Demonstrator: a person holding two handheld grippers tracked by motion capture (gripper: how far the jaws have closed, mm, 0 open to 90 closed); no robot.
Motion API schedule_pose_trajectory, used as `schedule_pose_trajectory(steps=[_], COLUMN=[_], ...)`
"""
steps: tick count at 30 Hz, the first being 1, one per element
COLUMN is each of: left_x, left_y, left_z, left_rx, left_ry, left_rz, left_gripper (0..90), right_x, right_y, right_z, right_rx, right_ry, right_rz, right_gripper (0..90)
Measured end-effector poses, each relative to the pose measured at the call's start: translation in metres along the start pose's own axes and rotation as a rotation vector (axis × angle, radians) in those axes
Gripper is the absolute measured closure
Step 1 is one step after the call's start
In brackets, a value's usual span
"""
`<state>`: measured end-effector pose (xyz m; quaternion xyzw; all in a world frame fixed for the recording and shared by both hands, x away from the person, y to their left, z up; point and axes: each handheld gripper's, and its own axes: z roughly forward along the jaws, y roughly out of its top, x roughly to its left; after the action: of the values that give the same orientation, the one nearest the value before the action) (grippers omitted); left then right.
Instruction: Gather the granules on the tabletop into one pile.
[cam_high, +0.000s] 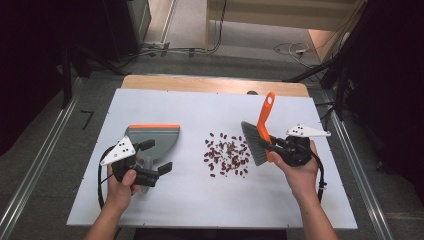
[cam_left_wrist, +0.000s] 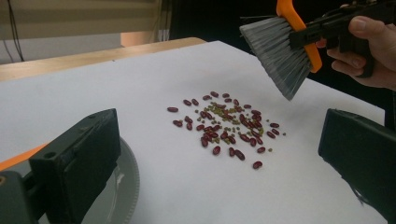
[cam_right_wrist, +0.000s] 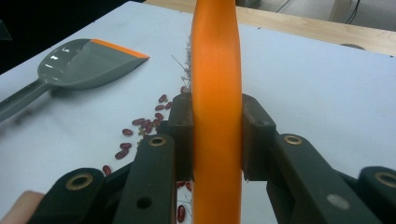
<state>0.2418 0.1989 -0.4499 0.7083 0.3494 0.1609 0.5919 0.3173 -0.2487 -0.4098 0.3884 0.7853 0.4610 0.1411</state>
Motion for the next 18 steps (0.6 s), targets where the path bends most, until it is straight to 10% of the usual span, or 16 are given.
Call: schedule_pose_trajectory(steps=[18], left_x=[0.001], left_y=[-0.005], left_z=[0.002], left_rx=[0.022], left_ry=[0.018], left_rz=[0.034], left_gripper=[0.0], right_x=[-0.032], right_y=[0.030], right_z=[0.047], right_rx=[0.240], right_ry=[-0.172], right_rz=[-0.138], right_gripper=[69.2])
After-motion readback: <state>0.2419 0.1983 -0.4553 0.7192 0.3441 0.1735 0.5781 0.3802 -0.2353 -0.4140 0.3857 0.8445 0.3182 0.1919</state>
